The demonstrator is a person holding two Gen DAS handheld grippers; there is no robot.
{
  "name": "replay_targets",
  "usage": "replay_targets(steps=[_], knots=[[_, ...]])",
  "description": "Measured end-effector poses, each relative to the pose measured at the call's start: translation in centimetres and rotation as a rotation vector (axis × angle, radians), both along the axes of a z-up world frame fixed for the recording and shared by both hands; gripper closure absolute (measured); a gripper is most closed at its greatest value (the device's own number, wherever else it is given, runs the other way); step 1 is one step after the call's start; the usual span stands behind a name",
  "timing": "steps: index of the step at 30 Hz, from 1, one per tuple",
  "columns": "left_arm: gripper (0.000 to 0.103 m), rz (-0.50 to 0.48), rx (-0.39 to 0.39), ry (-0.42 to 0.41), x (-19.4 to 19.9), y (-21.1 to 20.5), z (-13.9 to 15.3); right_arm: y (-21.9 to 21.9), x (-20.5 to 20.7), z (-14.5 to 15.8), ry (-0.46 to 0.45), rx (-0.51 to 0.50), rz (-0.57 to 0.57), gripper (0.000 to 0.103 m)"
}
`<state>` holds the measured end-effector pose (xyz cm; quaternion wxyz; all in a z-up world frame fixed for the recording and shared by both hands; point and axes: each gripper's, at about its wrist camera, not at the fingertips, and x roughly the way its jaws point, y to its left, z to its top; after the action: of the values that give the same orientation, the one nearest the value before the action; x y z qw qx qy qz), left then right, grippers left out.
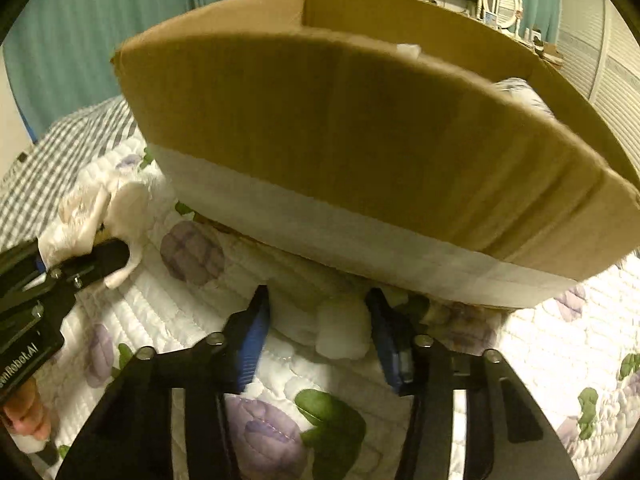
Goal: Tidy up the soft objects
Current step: 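Grasp the small white item beside the box with the right tool while the left tool holds the lace cloth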
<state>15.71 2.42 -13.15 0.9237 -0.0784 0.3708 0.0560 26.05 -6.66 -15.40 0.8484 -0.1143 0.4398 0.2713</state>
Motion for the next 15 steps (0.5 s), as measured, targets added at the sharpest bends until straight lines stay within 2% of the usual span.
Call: replay_targets(steps=[1,4,15], knots=[[0.08,-0.004,0.005,0.0,-0.2,-0.2,0.1,-0.2,-0.1,0.2,0.0,0.007,-0.006,0.069],[0.08,-0.013,0.001,0.004,-0.9,-0.6,0.3,-0.9,-0.3,0.5,0.001,0.013,-0.032,0.074],[0.08,-0.06,0.0,-0.022,-4.5,-2.9,3.5,-5.0,-5.6,3.0,-0.011,0.027,-0.04,0.077]])
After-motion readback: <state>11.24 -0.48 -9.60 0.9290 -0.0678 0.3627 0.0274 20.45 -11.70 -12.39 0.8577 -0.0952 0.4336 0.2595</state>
